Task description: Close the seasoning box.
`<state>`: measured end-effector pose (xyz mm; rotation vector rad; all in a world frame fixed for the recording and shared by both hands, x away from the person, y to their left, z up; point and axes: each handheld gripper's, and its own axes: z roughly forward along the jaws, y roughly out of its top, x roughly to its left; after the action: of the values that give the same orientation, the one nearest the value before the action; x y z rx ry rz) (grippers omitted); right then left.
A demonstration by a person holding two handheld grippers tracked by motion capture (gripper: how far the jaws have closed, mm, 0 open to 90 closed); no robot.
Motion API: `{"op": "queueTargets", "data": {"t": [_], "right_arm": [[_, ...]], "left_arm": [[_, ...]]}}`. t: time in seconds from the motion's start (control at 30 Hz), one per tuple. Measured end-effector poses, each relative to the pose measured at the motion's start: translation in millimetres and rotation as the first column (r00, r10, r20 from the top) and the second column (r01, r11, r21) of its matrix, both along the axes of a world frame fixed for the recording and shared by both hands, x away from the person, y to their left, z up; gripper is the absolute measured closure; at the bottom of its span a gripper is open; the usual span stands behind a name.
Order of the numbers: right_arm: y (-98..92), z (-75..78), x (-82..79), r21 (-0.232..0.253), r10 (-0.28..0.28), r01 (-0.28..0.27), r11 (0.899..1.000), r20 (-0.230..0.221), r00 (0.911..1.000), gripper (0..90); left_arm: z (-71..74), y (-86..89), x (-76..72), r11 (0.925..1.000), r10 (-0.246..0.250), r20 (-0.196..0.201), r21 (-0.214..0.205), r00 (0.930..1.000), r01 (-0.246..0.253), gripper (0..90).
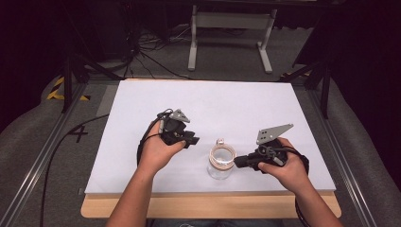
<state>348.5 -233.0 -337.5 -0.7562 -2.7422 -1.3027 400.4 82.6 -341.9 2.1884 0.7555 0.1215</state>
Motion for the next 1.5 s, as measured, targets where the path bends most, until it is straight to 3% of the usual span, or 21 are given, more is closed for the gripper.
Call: {"op": "queueTargets", "data": {"t": [0.1, 0.3, 0.6, 0.77, 0.8, 0.83, 0.93, 1.3, 1.5], "right_arm": [[-11.6, 9.0, 5.1, 0.038, -0.041, 0.04, 0.998, 0.035, 0.9985, 80.1], [-27.6, 17.4, 14.8, 0.074, -0.101, 0.096, 0.993, 0.059, 0.9932, 73.7], [-59.8, 18.9, 34.9, 0.089, -0.231, 0.223, 0.971, 0.091, 0.9687, 67.2], [-79.1, 7.6, 48.4, 0.049, -0.313, 0.309, 0.95, 0.112, 0.9432, 62.0], [-79.1, 7.6, 48.4, 0.049, -0.313, 0.309, 0.95, 0.112, 0.9432, 62.0], [-86.3, 1.9, 53.7, 0.037, -0.337, 0.335, 0.942, 0.122, 0.9337, 59.6], [-94.4, -5.9, 60.4, 0.026, -0.356, 0.355, 0.934, 0.122, 0.9265, 56.6], [-113.8, -42.4, 83.6, -0.045, -0.397, 0.404, 0.914, 0.112, 0.911, 49.2], [-123.6, -65.7, 94.0, -0.069, -0.394, 0.403, 0.913, 0.113, 0.9122, 46.7]], "left_arm": [[0.3, 8.1, -3.3, 0.9998, 0.021, 0.002, -0.005, 0.9998, -0.021, 65.4], [1.1, 24.1, -8.8, 0.9983, 0.059, 0.007, -0.002, 0.9982, -0.059, 62.9], [-3.3, 45.6, -9.5, 0.9923, 0.124, 0.015, 0.005, 0.9922, -0.124, 59.0], [-11.0, 53.0, -4.3, 0.9879, 0.155, 0.003, 0.0, 0.9879, -0.155, 56.1], [-11.0, 53.0, -4.3, 0.9879, 0.155, 0.003, 0.0, 0.9879, -0.155, 55.7], [-14.6, 55.3, -1.4, 0.9881, 0.154, -0.002, 0.01, 0.9881, -0.154, 55.2], [-19.3, 57.0, 1.9, 0.9877, 0.155, 0.003, 0.017, 0.9879, -0.155, 54.0], [-49.7, 66.8, 18.7, 0.9873, 0.157, -0.051, 0.034, 0.9864, -0.155, 50.0], [-67.7, 72.1, 27.2, 0.9858, 0.16, -0.069, 0.06, 0.9846, -0.156, 47.8]]}}
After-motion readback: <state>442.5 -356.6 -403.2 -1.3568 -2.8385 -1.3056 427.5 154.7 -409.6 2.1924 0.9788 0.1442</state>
